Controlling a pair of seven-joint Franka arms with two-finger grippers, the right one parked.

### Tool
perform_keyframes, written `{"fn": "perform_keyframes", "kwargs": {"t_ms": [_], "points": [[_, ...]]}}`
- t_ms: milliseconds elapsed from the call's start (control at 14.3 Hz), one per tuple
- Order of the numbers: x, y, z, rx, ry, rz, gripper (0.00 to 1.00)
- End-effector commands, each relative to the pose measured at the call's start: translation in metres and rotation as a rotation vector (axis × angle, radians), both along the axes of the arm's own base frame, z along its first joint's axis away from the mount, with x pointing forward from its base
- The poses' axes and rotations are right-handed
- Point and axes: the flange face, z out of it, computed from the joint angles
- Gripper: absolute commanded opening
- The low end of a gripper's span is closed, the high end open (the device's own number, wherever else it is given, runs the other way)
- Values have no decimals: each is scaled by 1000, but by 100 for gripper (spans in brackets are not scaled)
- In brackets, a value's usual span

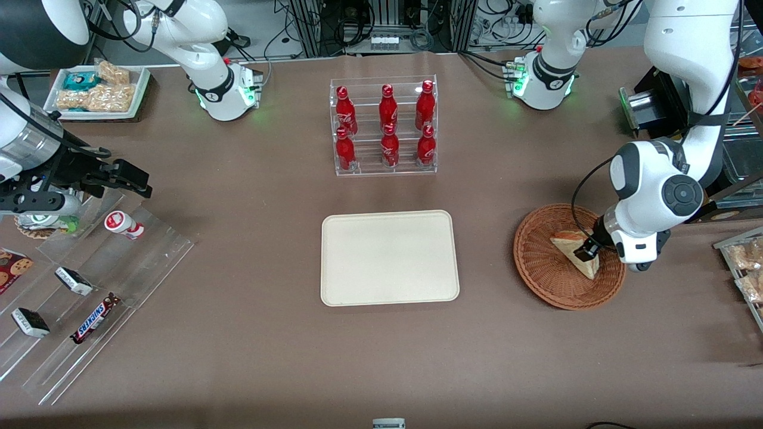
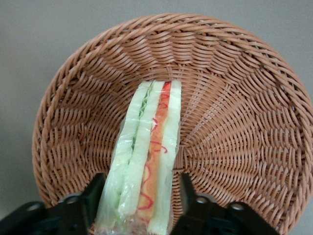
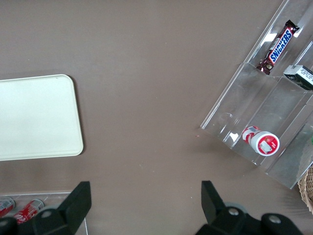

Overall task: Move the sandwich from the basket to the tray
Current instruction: 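Lower the open left gripper onto the wrapped sandwich and grasp it, then lift the sandwich and carry it with the left gripper over the tray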

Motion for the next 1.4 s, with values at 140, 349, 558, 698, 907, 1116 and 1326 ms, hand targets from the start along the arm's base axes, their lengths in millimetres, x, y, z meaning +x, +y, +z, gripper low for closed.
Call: {"fn": "perform_keyframes", "kwargs": {"t_ms": [140,349,558,698,907,1116,1326], "points": [[7,-1,24,-15,-21,14,3],[28,-16,64,-21,36,-22,3],[46,-52,103,-28,73,-89,3],[48,-106,105,-36,64,-175,3],[51,-196,91,-47,58,-322,3],[46,-296,77,-22,3,-486,3],[46,-367,60,-35,-121,-644,5]]}}
